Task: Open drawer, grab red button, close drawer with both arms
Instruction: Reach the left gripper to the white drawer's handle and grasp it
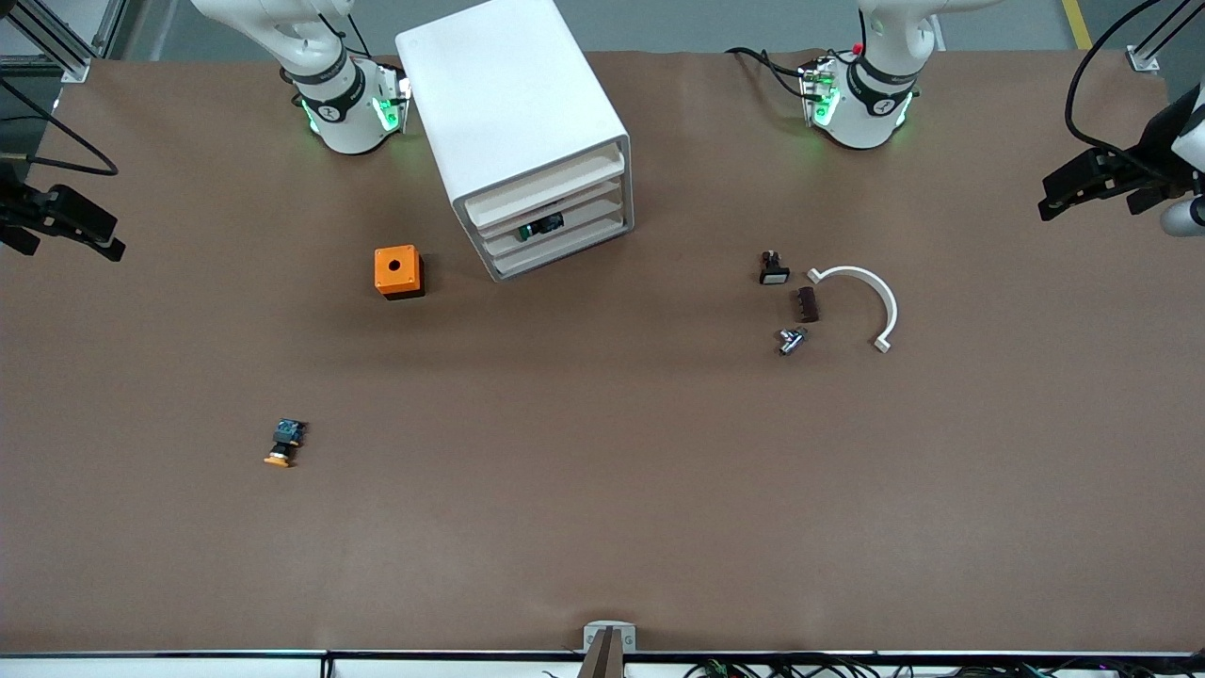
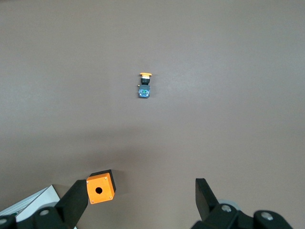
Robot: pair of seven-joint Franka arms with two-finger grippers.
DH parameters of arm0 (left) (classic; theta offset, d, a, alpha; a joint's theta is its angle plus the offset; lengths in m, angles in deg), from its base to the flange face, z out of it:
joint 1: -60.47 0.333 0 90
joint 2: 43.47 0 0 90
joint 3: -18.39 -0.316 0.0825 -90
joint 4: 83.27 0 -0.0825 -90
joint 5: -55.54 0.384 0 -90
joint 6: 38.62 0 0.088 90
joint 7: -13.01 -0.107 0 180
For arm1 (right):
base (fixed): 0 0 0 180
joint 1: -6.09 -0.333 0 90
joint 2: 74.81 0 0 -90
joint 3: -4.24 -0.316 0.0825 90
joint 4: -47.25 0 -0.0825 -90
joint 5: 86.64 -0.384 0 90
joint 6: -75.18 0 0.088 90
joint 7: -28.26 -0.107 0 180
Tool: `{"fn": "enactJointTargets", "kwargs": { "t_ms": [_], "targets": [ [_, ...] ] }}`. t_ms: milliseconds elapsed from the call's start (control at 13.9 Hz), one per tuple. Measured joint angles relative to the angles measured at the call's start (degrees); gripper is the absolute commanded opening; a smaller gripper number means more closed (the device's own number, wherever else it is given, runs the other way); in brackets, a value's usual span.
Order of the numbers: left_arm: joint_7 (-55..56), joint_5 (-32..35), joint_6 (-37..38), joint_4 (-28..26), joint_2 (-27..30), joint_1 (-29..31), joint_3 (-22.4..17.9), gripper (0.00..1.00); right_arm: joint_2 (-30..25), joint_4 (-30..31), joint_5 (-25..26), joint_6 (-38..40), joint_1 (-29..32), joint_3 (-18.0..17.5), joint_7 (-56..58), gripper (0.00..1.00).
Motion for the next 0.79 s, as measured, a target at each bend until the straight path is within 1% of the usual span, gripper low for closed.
{"fn": "enactJointTargets", "kwargs": {
  "t_ms": [288,432,649,793],
  "targets": [
    [0.38,0.00,1.98,0.00,-0.08,-0.14,0.82,1.00,0.00,0.00,0.00,0.00,0.00,0.00,0.00,1.00],
    [0.46,0.00,2.21,-0.10,-1.37,-0.29,1.01,1.00,0.14,0.06,0.00,0.00,0.00,0.01,0.00,1.00],
    [1.74,-0.15,1.86,-0.29,-7.58,-1.18,3.03,1.00,0.85,0.15,0.00,0.00,0.01,0.01,0.00,1.00],
    [8.79,-0.77,-0.81,-0.28,-13.02,-3.56,4.08,1.00,1.48,0.18,0.01,-0.01,0.04,0.02,0.00,1.00]
  ]
}}
